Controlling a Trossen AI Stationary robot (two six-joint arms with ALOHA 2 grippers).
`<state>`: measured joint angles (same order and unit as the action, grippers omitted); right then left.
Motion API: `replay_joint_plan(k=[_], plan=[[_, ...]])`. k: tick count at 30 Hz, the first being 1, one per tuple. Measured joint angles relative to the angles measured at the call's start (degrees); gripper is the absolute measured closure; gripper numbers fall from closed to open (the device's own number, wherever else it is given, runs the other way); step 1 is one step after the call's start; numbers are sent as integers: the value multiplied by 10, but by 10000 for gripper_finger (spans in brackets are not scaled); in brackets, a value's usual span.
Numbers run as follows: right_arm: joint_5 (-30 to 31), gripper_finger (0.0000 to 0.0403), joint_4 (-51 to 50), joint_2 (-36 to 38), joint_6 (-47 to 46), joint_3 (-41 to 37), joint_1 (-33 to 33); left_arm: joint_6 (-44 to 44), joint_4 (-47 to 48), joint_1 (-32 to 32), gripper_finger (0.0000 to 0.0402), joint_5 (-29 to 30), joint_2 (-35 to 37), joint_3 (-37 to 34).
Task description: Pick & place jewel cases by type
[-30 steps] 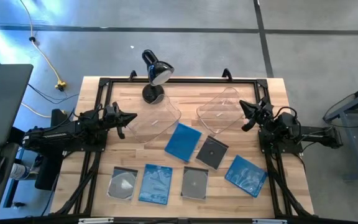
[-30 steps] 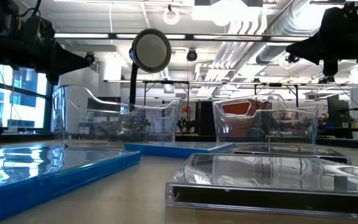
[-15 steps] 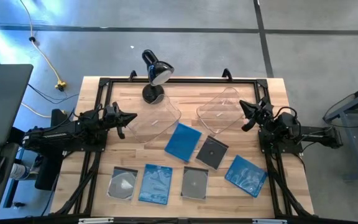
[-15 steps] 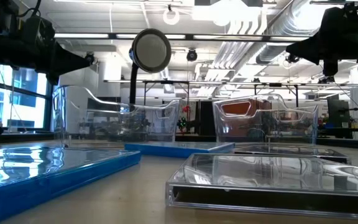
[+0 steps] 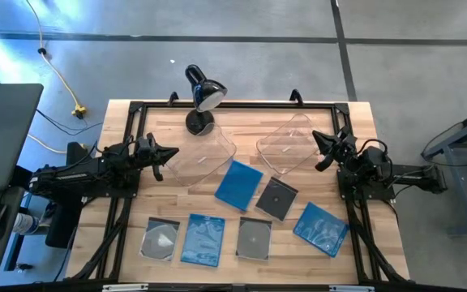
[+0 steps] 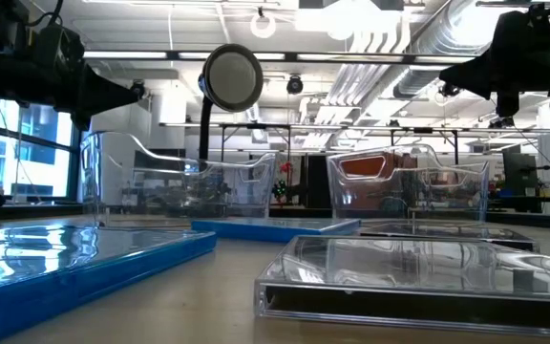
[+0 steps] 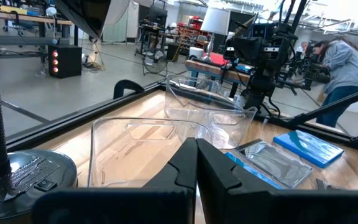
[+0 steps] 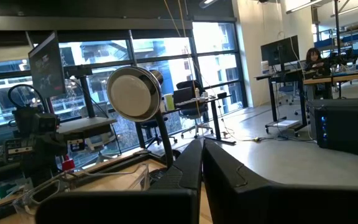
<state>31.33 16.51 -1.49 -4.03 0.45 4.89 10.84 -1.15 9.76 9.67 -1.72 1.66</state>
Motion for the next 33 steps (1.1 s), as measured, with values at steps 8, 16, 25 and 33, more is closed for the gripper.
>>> replay_joint_plan(k=[8, 16, 25, 33], plan=[[0, 402, 0, 0, 0, 0, 0, 0, 0, 0, 401, 0, 0, 0], [0, 402, 0, 0, 18, 0, 0, 0, 0, 0, 401, 0, 0, 0], [0, 402, 23, 0, 9, 0, 0, 0, 0, 0, 401, 0, 0, 0], [0, 402, 117, 0, 43, 0, 0, 0, -28, 0, 401, -2, 0, -1]])
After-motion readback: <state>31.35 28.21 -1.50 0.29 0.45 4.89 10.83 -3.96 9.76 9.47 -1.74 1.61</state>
